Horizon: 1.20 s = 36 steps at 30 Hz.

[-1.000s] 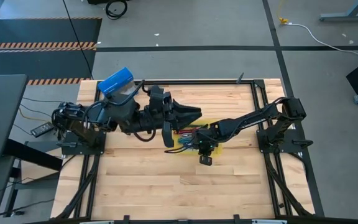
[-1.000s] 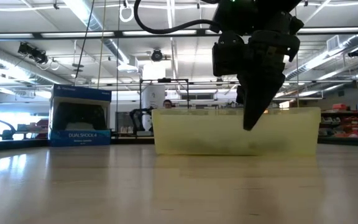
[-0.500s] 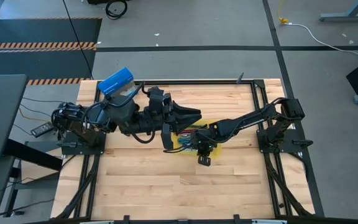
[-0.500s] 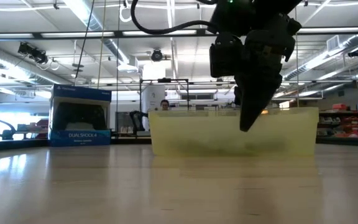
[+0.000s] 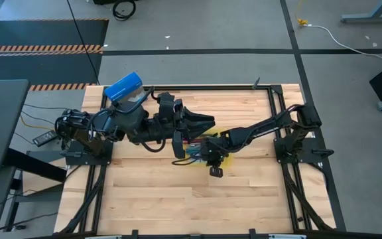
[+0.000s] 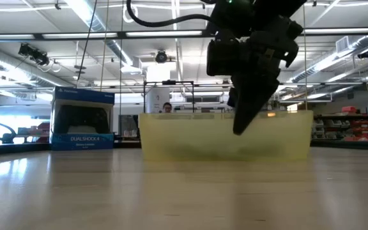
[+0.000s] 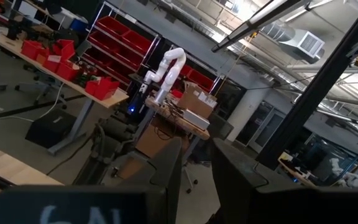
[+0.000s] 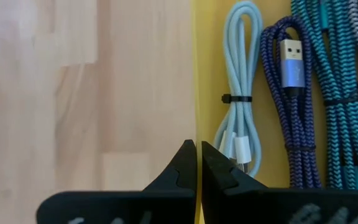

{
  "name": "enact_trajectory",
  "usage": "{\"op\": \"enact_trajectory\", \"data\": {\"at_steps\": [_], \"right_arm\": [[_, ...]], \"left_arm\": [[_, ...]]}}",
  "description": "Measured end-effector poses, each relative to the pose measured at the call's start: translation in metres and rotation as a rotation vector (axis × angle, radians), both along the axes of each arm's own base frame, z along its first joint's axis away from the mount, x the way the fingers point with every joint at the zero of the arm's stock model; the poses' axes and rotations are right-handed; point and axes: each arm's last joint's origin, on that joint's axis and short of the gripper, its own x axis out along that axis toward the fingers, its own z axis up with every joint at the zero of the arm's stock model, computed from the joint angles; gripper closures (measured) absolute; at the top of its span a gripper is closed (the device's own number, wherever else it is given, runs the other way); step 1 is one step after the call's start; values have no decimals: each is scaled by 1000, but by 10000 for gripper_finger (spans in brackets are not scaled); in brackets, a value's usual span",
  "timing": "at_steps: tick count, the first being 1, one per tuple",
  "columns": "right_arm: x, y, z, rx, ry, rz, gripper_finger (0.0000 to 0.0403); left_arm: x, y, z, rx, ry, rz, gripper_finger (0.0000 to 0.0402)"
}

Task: Pick and place USB-C Cables
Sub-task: Move the yellow container to the center of the table

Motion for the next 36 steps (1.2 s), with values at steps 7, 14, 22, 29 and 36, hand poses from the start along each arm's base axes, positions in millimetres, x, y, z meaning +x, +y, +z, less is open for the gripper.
{"op": "enact_trajectory", "data": {"at_steps": [7, 14, 22, 29, 36], "right_arm": [[5, -19, 3, -54, -32, -1, 400], [6, -30, 3, -54, -36, -36, 400], [6, -30, 3, -69, -46, 6, 400], [6, -30, 4, -81, -56, 31, 400], [7, -30, 4, -87, -68, 41, 400]], "left_arm": [[0, 0, 0, -8, -2, -3, 308], [0, 0, 0, -8, -2, -3, 308], [0, 1, 0, -10, -2, 13, 308], [0, 1, 0, -10, -1, 15, 308], [0, 2, 0, -15, 0, 38, 308]]}}
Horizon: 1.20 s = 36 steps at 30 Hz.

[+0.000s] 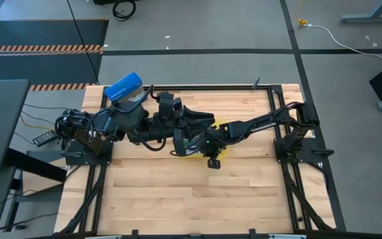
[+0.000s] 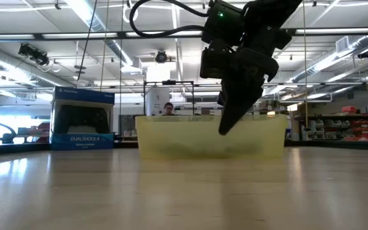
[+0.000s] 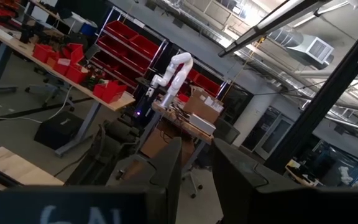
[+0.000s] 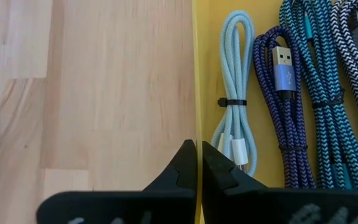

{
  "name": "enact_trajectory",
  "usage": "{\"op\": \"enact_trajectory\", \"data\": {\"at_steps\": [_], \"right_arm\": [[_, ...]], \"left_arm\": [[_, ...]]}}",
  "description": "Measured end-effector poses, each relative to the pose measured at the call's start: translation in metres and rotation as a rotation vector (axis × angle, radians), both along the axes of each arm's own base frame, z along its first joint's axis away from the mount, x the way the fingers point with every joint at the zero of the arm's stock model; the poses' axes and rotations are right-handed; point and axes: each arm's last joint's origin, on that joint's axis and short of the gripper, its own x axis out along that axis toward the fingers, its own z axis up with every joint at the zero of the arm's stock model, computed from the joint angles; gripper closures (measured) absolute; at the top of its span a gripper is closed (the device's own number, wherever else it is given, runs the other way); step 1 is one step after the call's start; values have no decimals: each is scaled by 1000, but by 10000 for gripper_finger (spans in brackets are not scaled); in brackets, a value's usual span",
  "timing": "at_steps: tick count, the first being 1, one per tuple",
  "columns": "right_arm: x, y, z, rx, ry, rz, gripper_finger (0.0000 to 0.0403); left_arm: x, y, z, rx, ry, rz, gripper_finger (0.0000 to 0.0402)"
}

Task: Pick and place USB-C Cables
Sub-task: Move the yellow container to the center of the table

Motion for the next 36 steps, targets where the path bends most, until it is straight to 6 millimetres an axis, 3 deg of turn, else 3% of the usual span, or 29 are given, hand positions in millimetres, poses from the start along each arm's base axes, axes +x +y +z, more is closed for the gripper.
{"op": "enact_trajectory", "data": {"at_steps": [19, 36], "right_arm": [[1, 0, 0, 1, -10, -6, 399], [-1, 5, 4, 86, 1, -43, 306]], "left_arm": [[0, 0, 0, -1, 0, 3, 308], [0, 0, 0, 1, 2, 3, 308]]}}
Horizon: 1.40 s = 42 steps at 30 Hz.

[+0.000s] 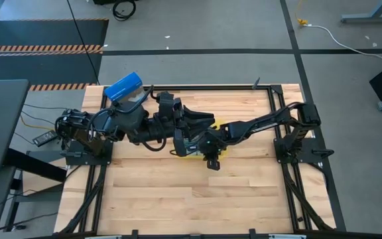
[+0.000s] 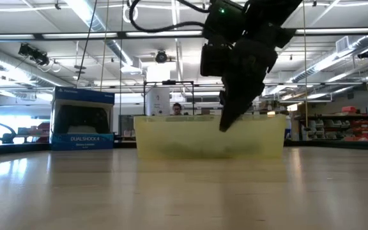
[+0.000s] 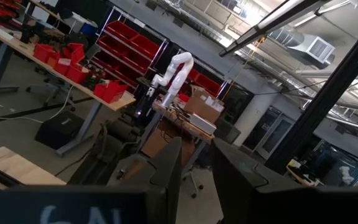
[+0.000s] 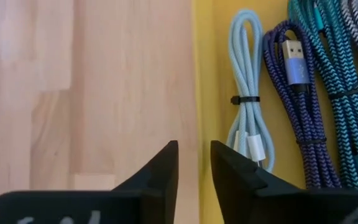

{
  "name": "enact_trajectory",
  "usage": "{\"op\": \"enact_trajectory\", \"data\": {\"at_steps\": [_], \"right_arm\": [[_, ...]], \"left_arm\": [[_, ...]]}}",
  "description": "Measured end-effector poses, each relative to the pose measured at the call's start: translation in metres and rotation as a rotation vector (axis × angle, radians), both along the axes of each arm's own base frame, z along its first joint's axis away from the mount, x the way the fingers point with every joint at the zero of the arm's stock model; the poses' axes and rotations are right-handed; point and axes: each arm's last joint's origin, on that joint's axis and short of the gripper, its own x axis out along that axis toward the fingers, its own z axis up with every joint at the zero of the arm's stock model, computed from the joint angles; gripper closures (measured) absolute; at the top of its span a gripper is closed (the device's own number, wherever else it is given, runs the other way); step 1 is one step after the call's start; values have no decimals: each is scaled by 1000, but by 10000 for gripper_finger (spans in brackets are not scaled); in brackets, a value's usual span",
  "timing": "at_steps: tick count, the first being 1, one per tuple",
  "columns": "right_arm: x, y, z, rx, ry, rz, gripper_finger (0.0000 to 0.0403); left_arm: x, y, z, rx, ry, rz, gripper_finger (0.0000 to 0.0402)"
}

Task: Pick and place USB-C Cables
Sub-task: Move the yellow container to the center of the table, then return to Home Position

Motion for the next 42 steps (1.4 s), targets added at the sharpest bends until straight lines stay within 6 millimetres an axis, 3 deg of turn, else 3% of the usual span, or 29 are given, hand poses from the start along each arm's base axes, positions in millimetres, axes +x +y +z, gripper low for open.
{"op": "enact_trajectory", "data": {"at_steps": [11, 19, 24, 30, 32, 36, 42], "right_arm": [[-11, 1, 38, 5, -105, -1, 271], [-40, 13, 90, 36, -235, 49, 269], [-71, 13, 132, 114, -345, 10, 270], [-116, 8, 169, 136, -436, -114, 275], [-131, 7, 176, 105, -449, -132, 295], [-162, 4, 186, 53, -449, -176, 382], [-198, 0, 196, 54, -481, -247, 398]], "left_arm": [[0, 0, -2, 33, 28, 5, 308], [2, 2, -11, 92, 128, 48, 308], [3, 5, -21, 191, 244, 79, 322], [-8, 15, -21, 317, 337, 97, 393], [-11, 23, -20, 341, 354, 83, 395], [-19, 32, -15, 390, 347, 5, 398], [-42, 43, -9, 424, 398, -54, 399]]}}
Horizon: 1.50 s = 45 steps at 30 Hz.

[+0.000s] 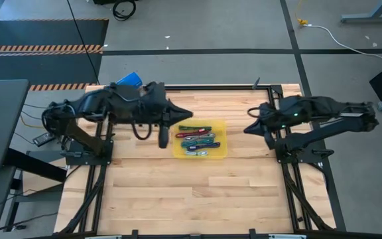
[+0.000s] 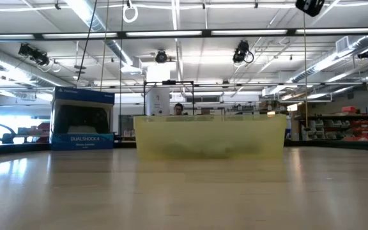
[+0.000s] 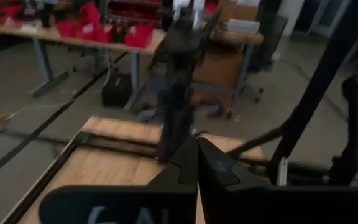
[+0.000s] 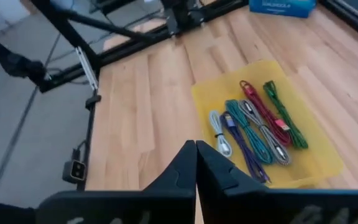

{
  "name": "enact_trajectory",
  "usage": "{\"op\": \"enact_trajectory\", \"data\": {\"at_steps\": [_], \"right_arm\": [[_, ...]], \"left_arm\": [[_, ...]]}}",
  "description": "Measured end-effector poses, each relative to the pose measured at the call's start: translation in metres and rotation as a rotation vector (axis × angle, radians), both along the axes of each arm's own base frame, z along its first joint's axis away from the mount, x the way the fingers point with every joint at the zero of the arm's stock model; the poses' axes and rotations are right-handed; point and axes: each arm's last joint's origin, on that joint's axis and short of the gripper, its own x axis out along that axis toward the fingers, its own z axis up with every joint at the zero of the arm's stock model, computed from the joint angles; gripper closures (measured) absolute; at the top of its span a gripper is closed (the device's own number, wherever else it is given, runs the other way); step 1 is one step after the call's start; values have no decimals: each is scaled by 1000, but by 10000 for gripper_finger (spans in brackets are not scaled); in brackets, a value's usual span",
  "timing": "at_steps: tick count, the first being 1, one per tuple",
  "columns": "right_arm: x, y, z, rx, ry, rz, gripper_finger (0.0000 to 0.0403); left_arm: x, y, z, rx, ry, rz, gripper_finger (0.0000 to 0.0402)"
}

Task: Pick and place USB-C Cables
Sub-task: Return to Home Position

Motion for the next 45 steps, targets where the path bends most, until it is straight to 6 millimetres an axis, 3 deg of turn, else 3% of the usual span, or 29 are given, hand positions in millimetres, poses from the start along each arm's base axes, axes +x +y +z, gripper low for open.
{"op": "enact_trajectory", "data": {"at_steps": [6, 10, 14, 18, 23, 27, 31, 37, 45], "right_arm": [[-25, -2, 7, 22, -54, -92, 400], [-41, -2, 12, 3, -113, -130, 401], [-51, -3, 8, 9, -143, -118, 401], [-57, -3, -8, -35, -95, -99, 402], [-58, -4, -17, -109, -17, -77, 401], [-55, -3, -13, -128, -64, -64, 399], [-54, -4, -14, -142, -241, -73, 401], [-52, -3, -54, -54, -475, -106, 401], [-49, -4, -116, 38, -725, -140, 402]], "left_arm": [[-42, -1, 3, -13, 50, -7, 400], [-77, -2, -12, -50, -23, 3, 400], [-104, 0, -43, -108, -187, -13, 401], [-119, 4, -86, -145, -289, -8, 401], [-132, 8, -130, -62, -285, -7, 401], [-140, 10, -156, -17, -251, -11, 399], [-144, 14, -181, -54, -347, -2, 400], [-149, 14, -227, -146, -534, -44, 400], [-149, 21, -272, -255, -506, -64, 401]]}}
